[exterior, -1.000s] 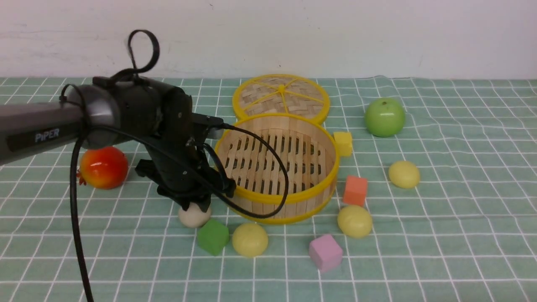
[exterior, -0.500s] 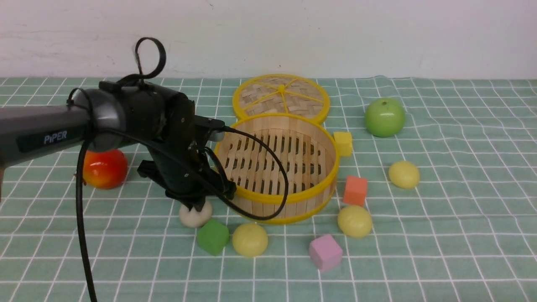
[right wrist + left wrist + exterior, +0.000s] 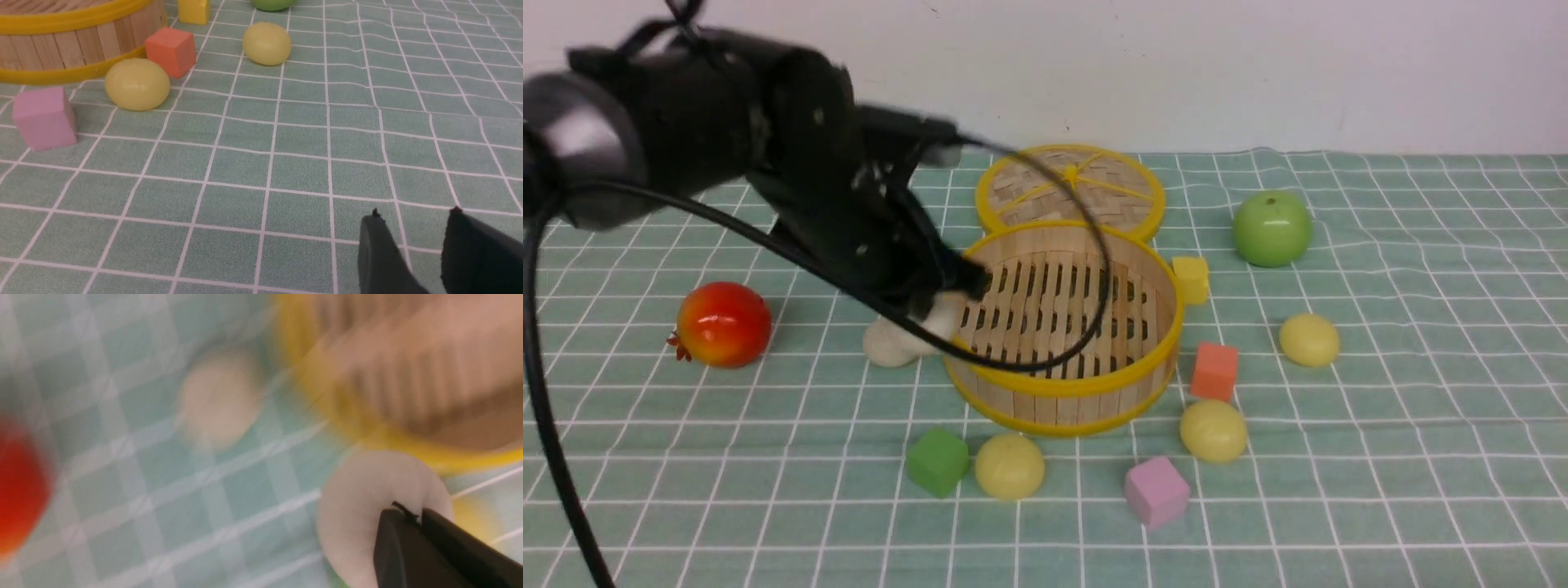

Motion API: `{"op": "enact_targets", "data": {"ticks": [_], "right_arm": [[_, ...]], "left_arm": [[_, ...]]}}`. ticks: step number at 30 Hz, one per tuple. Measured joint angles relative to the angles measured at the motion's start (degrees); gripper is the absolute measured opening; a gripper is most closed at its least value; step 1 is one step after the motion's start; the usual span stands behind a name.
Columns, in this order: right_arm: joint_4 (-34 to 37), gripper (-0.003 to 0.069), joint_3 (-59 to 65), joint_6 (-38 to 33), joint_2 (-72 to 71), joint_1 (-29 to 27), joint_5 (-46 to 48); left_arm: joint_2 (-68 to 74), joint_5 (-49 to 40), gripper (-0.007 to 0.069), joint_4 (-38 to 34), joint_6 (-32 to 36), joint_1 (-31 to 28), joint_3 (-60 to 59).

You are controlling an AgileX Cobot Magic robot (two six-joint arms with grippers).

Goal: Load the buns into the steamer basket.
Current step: Use the left arm to put the steamed stuffed bun into the steamer

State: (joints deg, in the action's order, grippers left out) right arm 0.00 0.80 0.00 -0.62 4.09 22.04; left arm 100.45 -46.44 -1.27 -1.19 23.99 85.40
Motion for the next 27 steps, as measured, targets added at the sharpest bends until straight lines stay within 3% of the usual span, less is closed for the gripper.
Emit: {"op": "enact_targets", "data": {"ticks": [4, 12, 15, 22, 27], "right_arm": [[0.0, 0.0240, 0.0, 0.0, 0.0, 0.0, 0.0], [0.0, 0.0240, 0.0, 0.0, 0.0, 0.0, 0.0], [0.0, 0.0240, 0.0, 0.0, 0.0, 0.0, 0.0], [0.0, 0.0240, 0.0, 0.0, 0.0, 0.0, 0.0], [0.0, 0.0240, 0.0, 0.0, 0.0, 0.0, 0.0]], "left_arm": [[4.3, 6.1, -0.0013, -7.2, 6.4, 1.4, 2.9], [15.8, 7.2, 0.0006, -7.7, 7.3, 1.4, 8.8], [18.4, 7.2, 0.0055, -7.7, 7.3, 1.4, 11.0], [18.7, 3.0, 0.0275, -7.5, 7.5, 1.4, 13.4], [15.4, -3.4, 0.0343, -7.1, 7.5, 1.1, 16.2]]}}
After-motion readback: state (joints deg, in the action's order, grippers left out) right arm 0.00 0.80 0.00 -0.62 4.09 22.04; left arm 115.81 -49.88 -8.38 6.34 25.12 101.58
